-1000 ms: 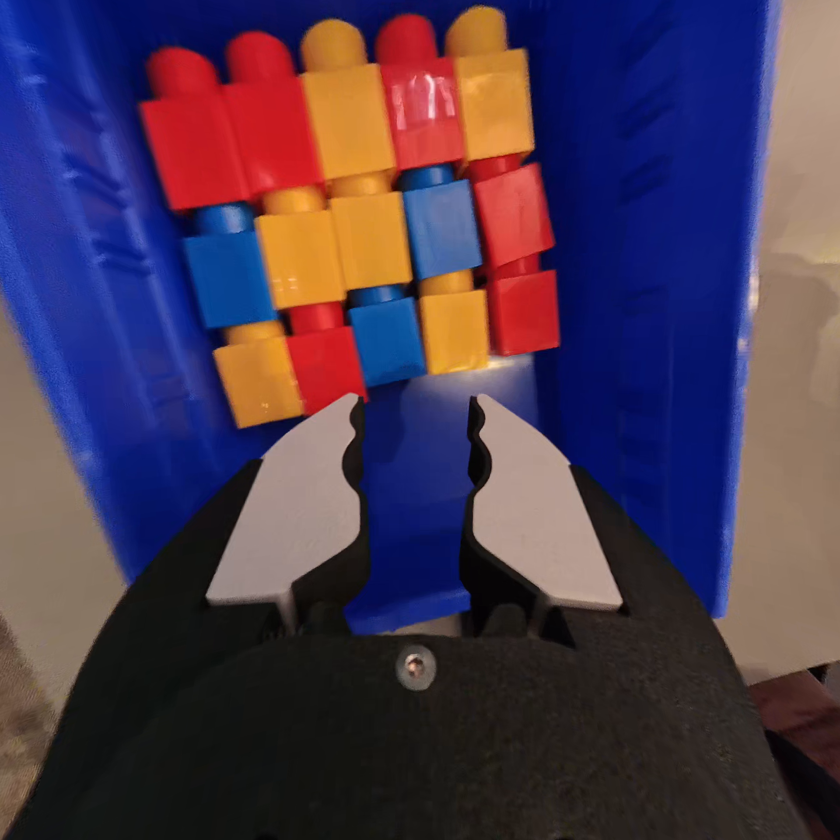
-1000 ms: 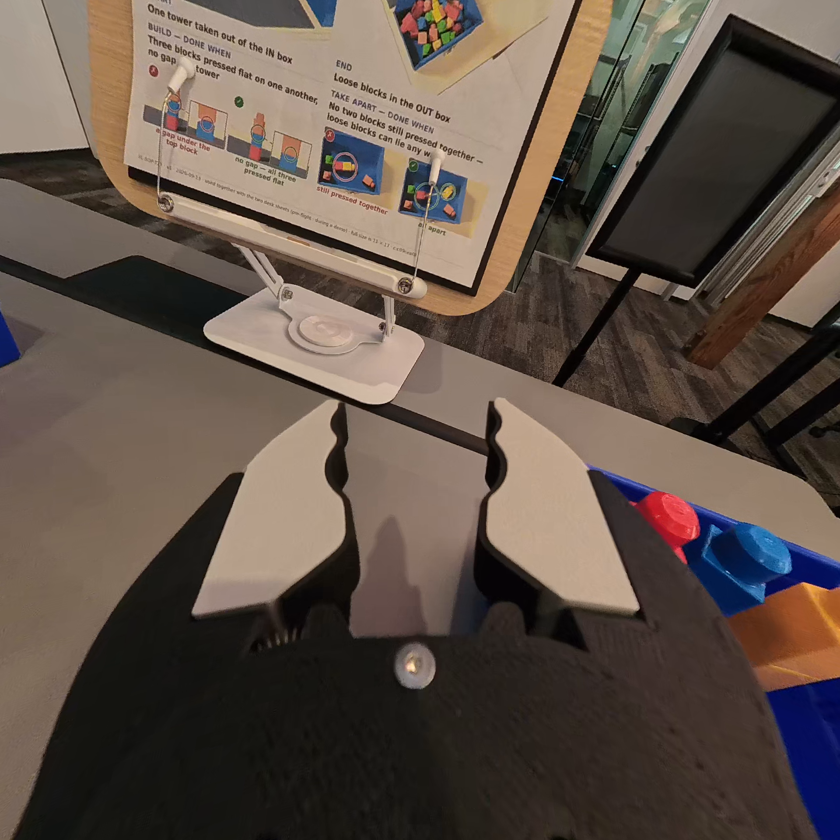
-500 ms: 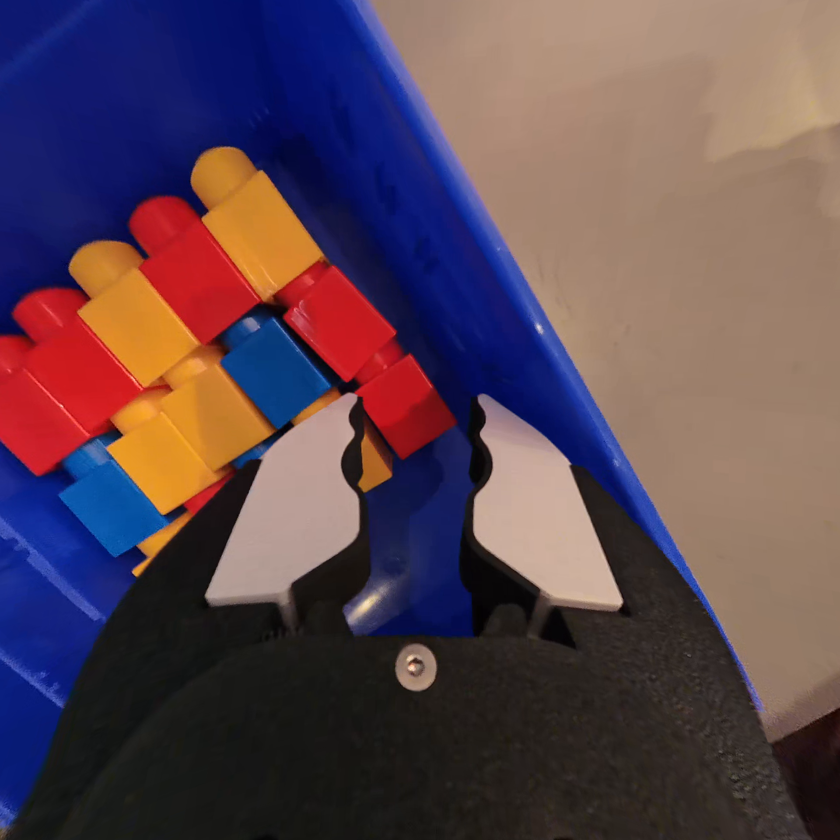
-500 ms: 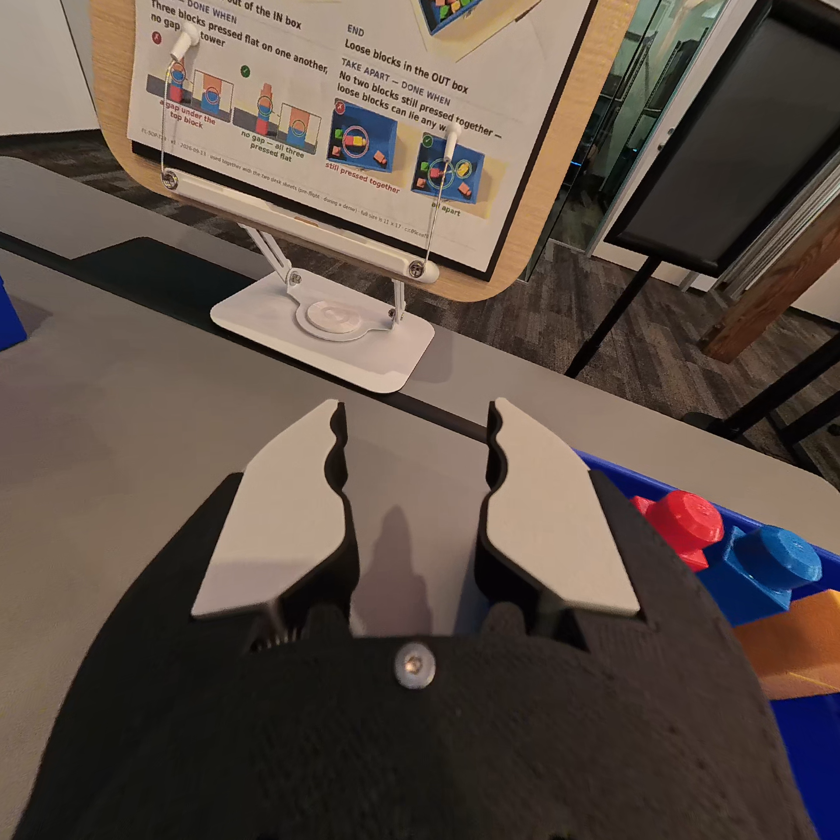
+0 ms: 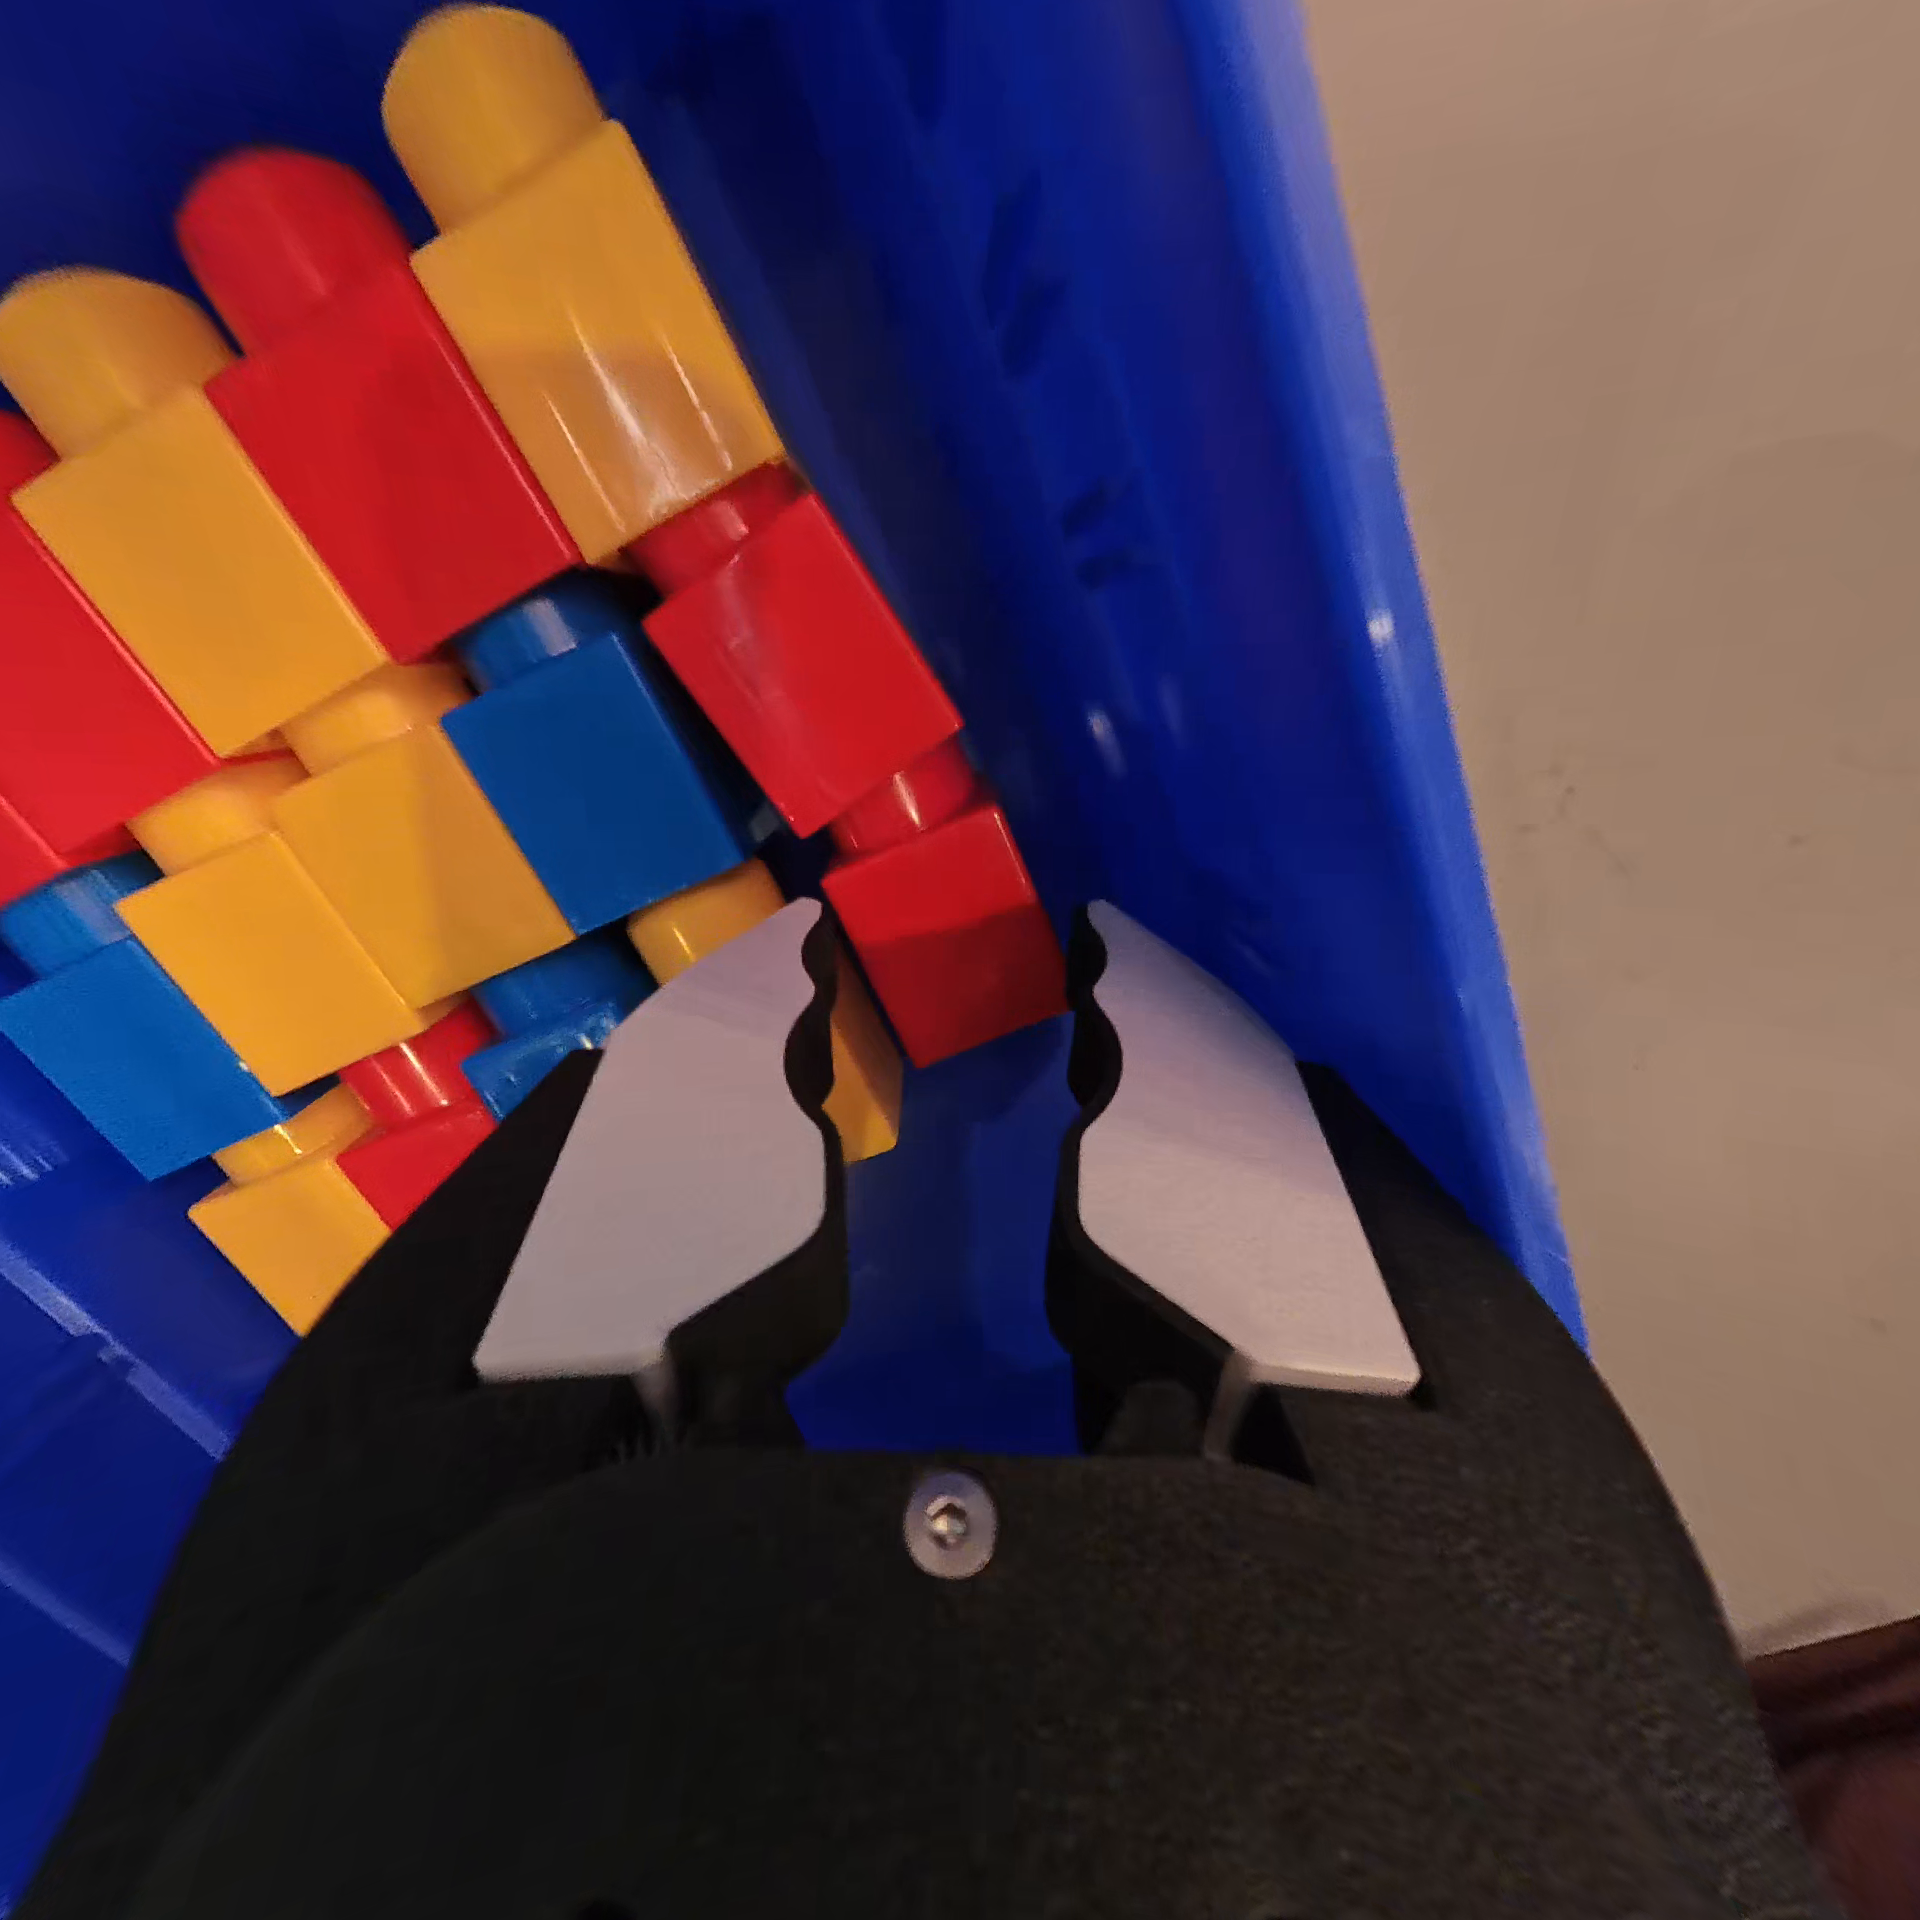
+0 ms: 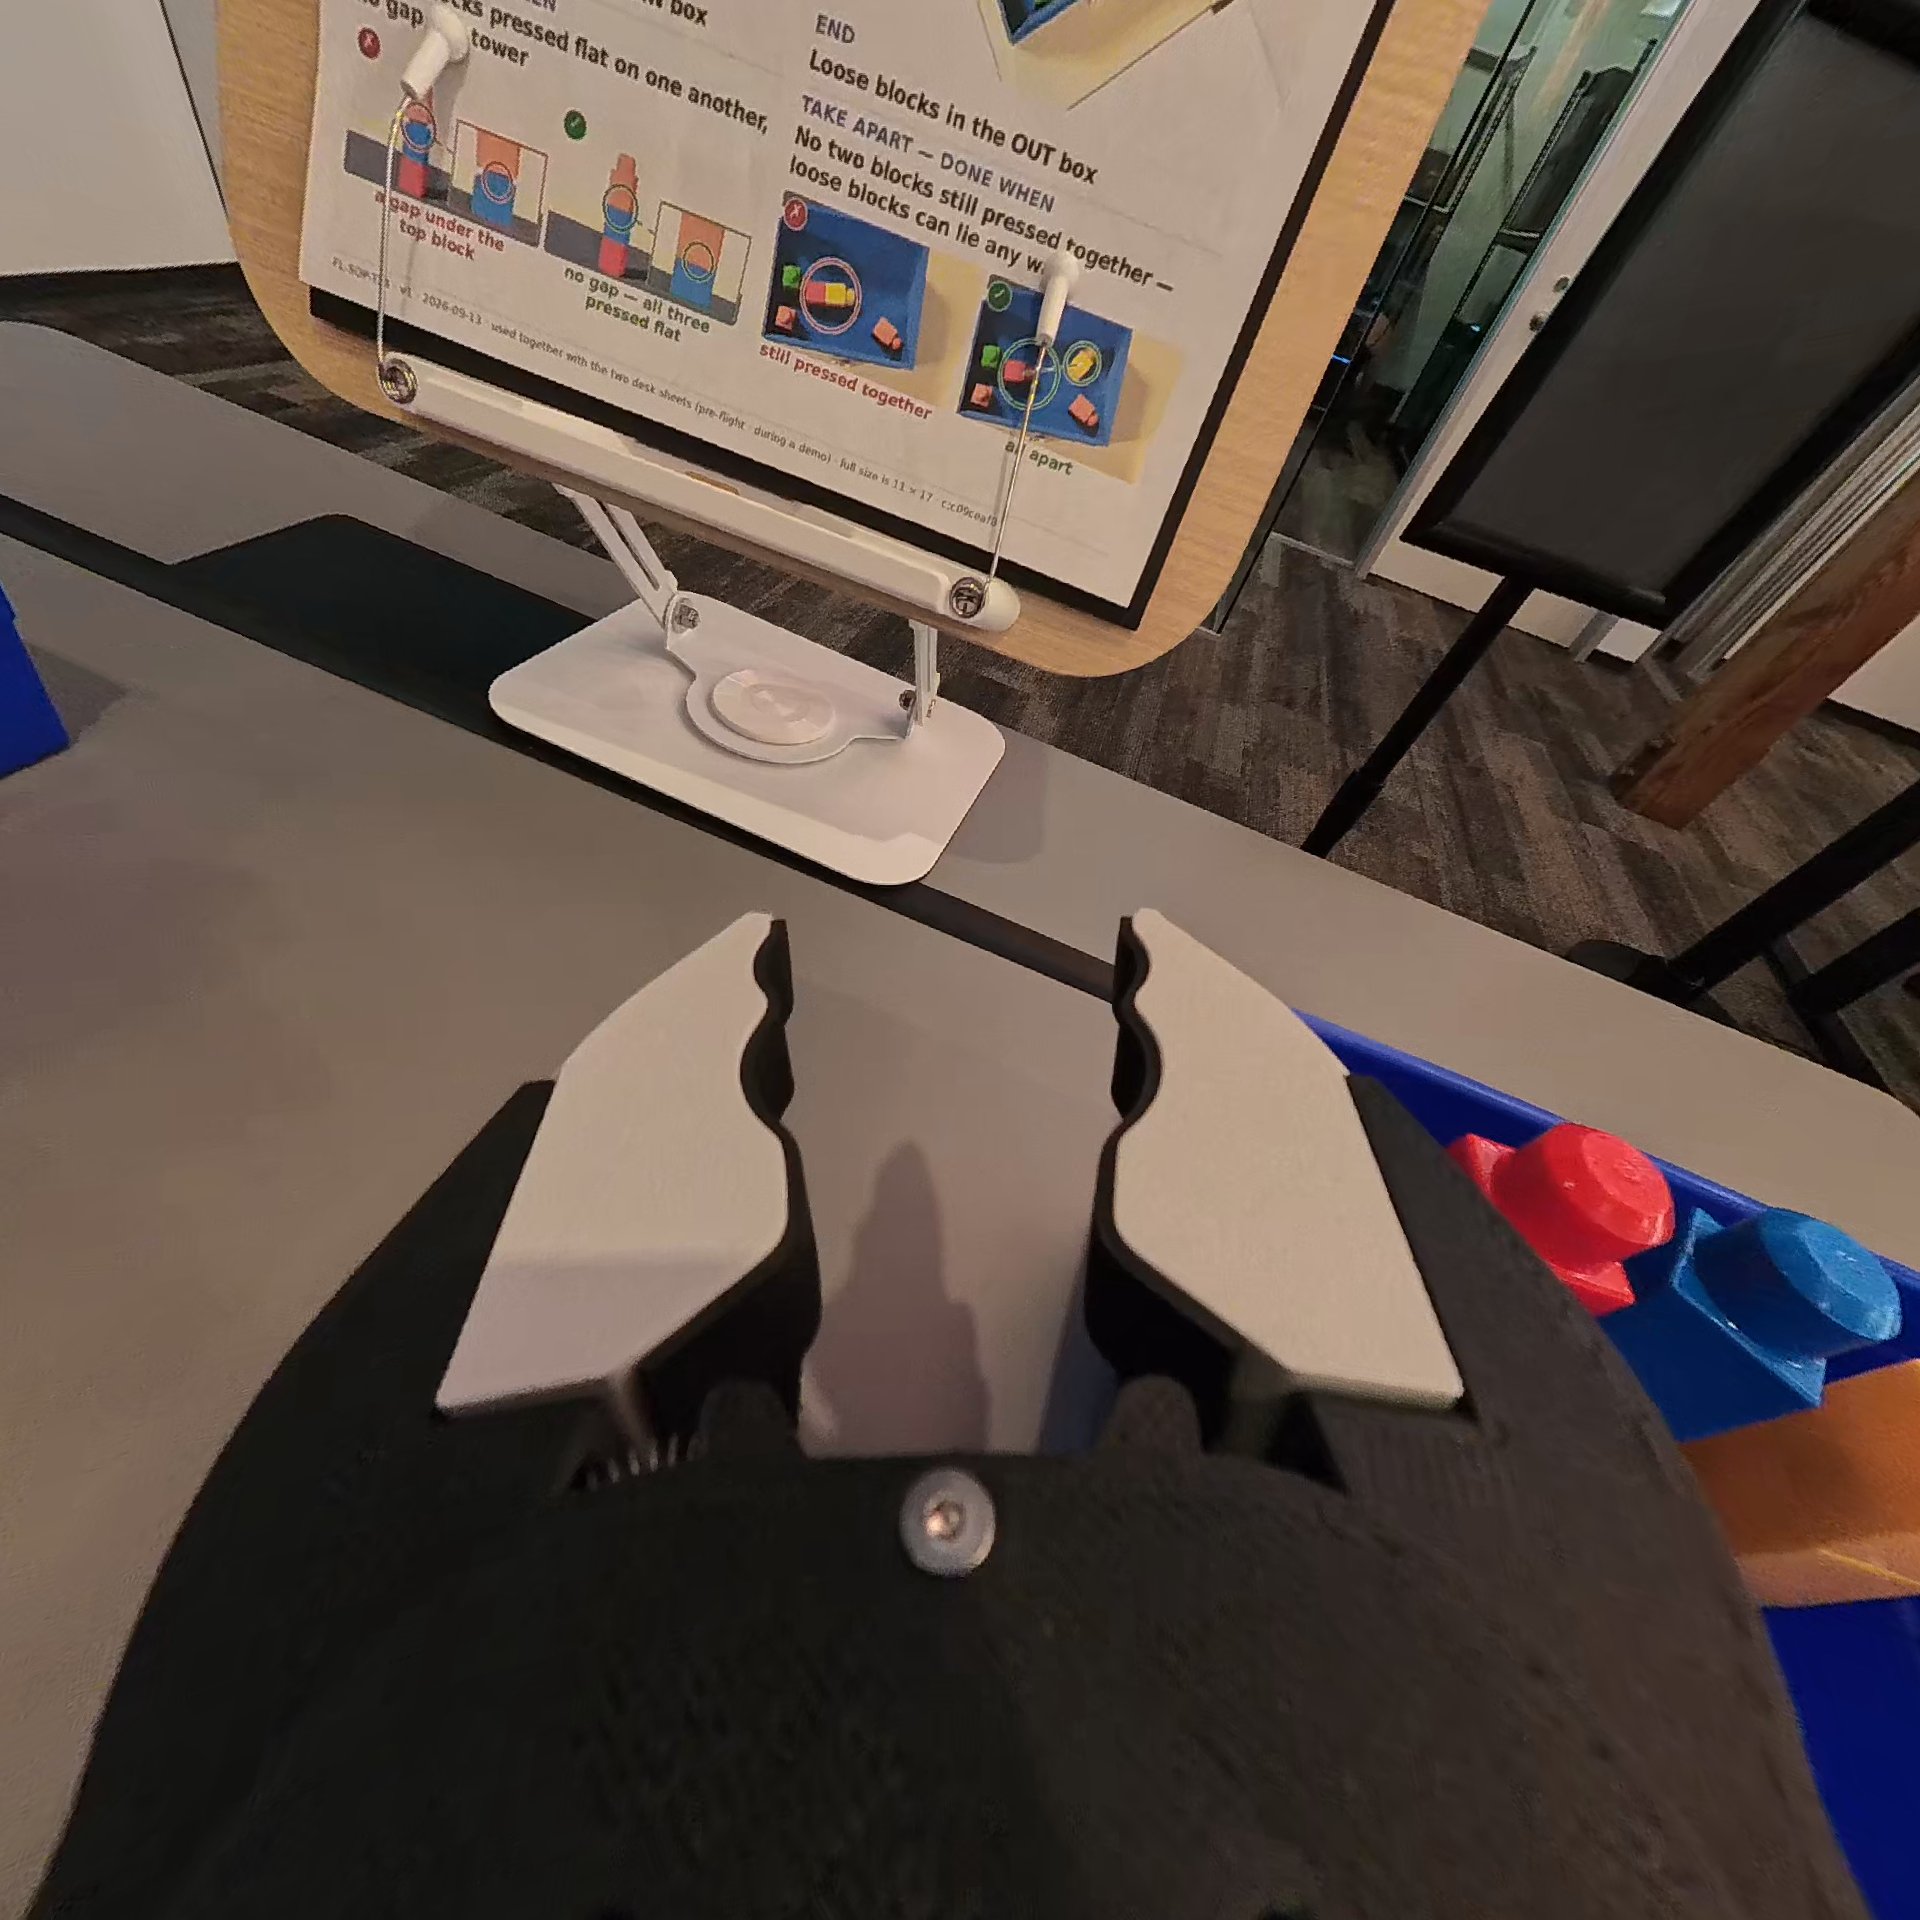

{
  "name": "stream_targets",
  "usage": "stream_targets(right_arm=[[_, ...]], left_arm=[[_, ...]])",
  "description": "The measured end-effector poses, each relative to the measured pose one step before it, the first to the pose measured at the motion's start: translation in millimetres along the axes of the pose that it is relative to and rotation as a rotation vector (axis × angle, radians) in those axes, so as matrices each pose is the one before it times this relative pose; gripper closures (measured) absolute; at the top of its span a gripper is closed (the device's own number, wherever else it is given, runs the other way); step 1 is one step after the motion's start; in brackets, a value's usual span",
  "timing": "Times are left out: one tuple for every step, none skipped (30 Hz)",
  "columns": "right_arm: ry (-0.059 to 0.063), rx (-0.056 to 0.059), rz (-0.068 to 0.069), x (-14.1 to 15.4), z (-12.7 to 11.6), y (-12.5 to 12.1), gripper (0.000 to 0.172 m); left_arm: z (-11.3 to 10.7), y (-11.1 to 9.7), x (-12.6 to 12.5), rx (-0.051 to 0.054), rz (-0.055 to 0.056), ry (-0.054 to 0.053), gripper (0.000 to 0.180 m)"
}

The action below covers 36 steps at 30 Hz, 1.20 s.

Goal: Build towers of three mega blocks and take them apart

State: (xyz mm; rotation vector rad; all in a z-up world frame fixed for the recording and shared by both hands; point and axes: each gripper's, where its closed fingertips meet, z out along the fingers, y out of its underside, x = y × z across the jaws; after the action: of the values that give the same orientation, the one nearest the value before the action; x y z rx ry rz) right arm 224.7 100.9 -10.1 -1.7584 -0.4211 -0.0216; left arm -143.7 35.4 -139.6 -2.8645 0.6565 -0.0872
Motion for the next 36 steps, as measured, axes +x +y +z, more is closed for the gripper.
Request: stream_targets(right_arm=[[-0.0022,-0.0032,-0.0031,-0.74,0.67,0.87,0.111],[-0.0030,-0.0037,-0.0044,-0.97,0.59,0.88,0.111],[-0.0019,-0.0033,-0.0045,-0.84,0.53,0.84,0.111],[-0.0006,-0.0025,-0.0038,-0.67,0.24,0.62,0.111],[-0.0019,-0.0011,-0.0031,-0.75,0.14,0.21,0.111],[-0.0026,-0.0004,-0.0028,-0.87,0.08,0.03,0.111],[0.0000,0.0009,-0.0022,-0.27,-0.16,-0.28,0.111],[0.0007,0.0027,-0.0013,-0.09,-0.41,-0.59,0.111],[-0.0002,0.0028,-0.0001,0.08,-0.44,-0.81,0.111],[-0.0002,0.0038,0.0013,0.14,-0.51,-0.86,0.111],[-0.0006,0.0037,0.0028,0.32,-0.51,-0.87,0.111],[-0.0017,0.0032,0.0032,0.12,-0.28,-0.56,0.111],[-0.0015,0.0018,0.0022,0.18,-0.06,-0.36,0.111],[-0.0006,0.0000,0.0008,0.29,0.10,0.09,0.111],[0.0002,-0.0017,0.0006,0.32,0.24,0.43,0.111],[-0.0006,-0.0015,0.0009,0.06,0.20,0.49,0.111],[-0.0021,-0.0012,0.0012,-0.27,0.27,0.52,0.111],[-0.0018,-0.0020,0.0005,-0.35,0.36,0.53,0.111],[-0.0010,-0.0015,-0.0011,-0.46,0.27,0.41,0.111],[-0.0011,-0.0005,-0.0019,-0.42,0.22,0.21,0.111],[-0.0012,-0.0006,-0.0020,-0.45,0.13,0.23,0.111],[-0.0008,-0.0009,-0.0017,-0.40,0.20,0.26,0.111],[-0.0005,-0.0002,-0.0006,-0.21,0.15,0.04,0.111],[-0.0031,0.0010,0.0001,-0.65,0.04,-0.08,0.111],[-0.0073,0.0015,-0.0010,-1.38,0.01,-0.41,0.111],[-0.0113,0.0032,-0.0021,-2.02,-0.18,-0.92,0.111],[-0.0271,0.0110,0.0012,-4.61,-0.74,-2.60,0.111],[-0.0536,0.0260,0.0064,-9.05,-1.48,-5.49,0.111],[-0.0833,0.0342,0.0146,-14.11,-1.93,-7.75,0.111],[-0.1106,0.0349,0.0242,-18.78,-2.10,-8.66,0.112],[-0.1437,0.0394,0.0387,-23.96,-2.20,-9.90,0.113],[-0.1676,0.0493,0.0578,-27.56,-1.95,-11.46,0.113],[-0.1732,0.0521,0.0705,-28.43,-1.26,-11.90,0.114],[-0.1590,0.0483,0.0715,-26.10,-0.47,-10.70,0.114],[-0.1301,0.0417,0.0635,-21.60,0.57,-8.83,0.116],[-0.0827,0.0285,0.0503,-14.08,1.21,-5.69,0.117]], left_arm=[[0.00,0.08,0.06,-0.0018,-0.0064,-0.0006,0.138],[0.06,0.35,0.15,-0.0015,-0.0068,0.0012,0.138],[0.08,0.03,0.10,-0.0002,-0.0047,0.0016,0.138],[0.03,-0.16,-0.06,0.0001,-0.0028,0.0010,0.139],[-0.02,-0.10,-0.17,-0.0007,-0.0002,0.0010,0.139],[0.06,-0.37,-0.20,0.0022,-0.0021,0.0017,0.139],[-0.17,-0.16,0.08,0.0004,-0.0024,0.0037,0.139],[-0.52,0.49,1.04,-0.0020,-0.0024,0.0098,0.140],[-1.48,0.02,1.52,0.0017,-0.0028,0.0119,0.140],[-2.85,-0.81,0.62,0.0103,0.0000,0.0024,0.141],[-3.98,-1.52,0.65,0.0159,0.0040,-0.0005,0.141],[-4.44,-1.58,0.64,0.0177,0.0029,-0.0003,0.141],[-4.73,-1.68,0.95,0.0188,0.0022,0.0017,0.142],[-4.61,-1.19,0.72,0.0153,0.0018,0.0004,0.142],[-4.60,-0.41,-0.33,0.0114,0.0020,-0.0049,0.143],[-4.86,-0.31,-1.22,0.0126,0.0025,-0.0103,0.143],[-5.20,-0.54,-1.57,0.0147,-0.0001,-0.0098,0.143],[-5.68,-0.70,-1.35,0.0167,-0.0039,-0.0053,0.143],[-5.91,-1.38,-0.87,0.0220,-0.0040,-0.0018,0.143],[-6.47,-1.69,-0.58,0.0253,-0.0033,0.0008,0.143],[-7.06,-1.86,-0.45,0.0260,-0.0043,0.0015,0.143],[-7.48,-1.93,-0.42,0.0270,-0.0037,0.0004,0.143],[-8.46,-2.67,0.26,0.0312,-0.0009,-0.0001,0.143],[-9.52,-3.77,2.07,0.0370,0.0049,0.0051,0.143],[-10.20,-4.91,4.59,0.0433,0.0091,0.0144,0.143],[-10.64,-6.25,8.98,0.0471,0.0126,0.0305,0.143],[-10.28,-9.55,14.08,0.0611,0.0287,0.0465,0.143],[-8.52,-12.01,18.00,0.0691,0.0449,0.0546,0.143],[-5.53,-12.53,19.47,0.0625,0.0484,0.0556,0.143],[-2.04,-11.86,20.64,0.0510,0.0489,0.0609,0.143],[1.36,-10.18,21.82,0.0378,0.0558,0.0706,0.144],[4.14,-8.48,20.43,0.0289,0.0527,0.0713,0.144],[6.08,-7.48,17.55,0.0226,0.0441,0.0655,0.144],[6.82,-5.86,15.40,0.0177,0.0408,0.0622,0.144],[6.43,-4.09,12.91,0.0118,0.0265,0.0578,0.144],[5.72,-2.50,11.57,0.0028,0.0170,0.0580,0.144]])
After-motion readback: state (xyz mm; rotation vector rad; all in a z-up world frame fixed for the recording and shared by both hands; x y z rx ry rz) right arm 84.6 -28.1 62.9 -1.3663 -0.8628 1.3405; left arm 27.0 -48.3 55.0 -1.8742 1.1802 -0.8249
